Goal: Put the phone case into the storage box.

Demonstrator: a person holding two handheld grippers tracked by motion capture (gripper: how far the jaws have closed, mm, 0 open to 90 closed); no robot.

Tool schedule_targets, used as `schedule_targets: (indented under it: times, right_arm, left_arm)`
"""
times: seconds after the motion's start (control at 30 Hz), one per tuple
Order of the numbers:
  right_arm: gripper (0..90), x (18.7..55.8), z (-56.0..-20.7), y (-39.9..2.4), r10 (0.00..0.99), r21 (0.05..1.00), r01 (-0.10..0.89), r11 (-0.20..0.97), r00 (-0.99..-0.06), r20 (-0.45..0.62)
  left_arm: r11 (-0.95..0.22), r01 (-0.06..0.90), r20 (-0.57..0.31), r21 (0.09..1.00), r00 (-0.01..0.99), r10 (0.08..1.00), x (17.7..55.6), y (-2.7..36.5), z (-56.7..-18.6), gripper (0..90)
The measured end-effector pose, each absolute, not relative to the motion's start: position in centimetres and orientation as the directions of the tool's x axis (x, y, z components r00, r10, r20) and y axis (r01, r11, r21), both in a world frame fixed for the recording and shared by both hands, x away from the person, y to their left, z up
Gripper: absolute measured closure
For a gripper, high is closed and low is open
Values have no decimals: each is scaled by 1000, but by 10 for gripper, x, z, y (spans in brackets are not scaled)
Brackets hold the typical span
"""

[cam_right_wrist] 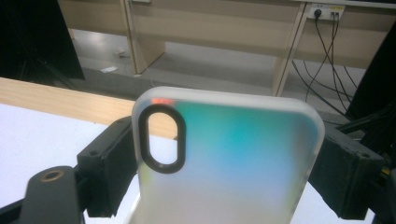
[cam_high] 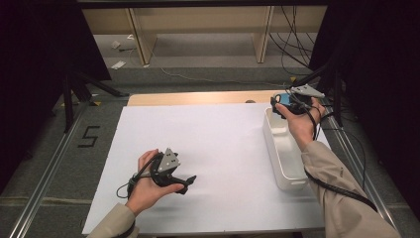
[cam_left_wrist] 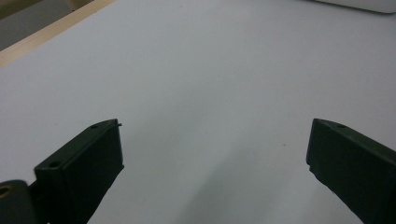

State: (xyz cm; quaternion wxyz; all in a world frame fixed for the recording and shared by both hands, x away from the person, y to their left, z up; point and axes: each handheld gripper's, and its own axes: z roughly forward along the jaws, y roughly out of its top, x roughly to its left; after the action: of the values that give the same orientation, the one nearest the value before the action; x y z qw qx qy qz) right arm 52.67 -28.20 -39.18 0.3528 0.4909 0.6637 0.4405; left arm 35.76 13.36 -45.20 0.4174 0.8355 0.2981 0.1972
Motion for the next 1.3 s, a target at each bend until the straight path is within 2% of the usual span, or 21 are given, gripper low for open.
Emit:
schedule_targets:
  times: [1.3]
  right_arm:
    - [178,534,-407,-277,960,911,381,159,-276,-52]
  left_arm:
    - [-470,335,76,817,745,663,358,133,-452,29]
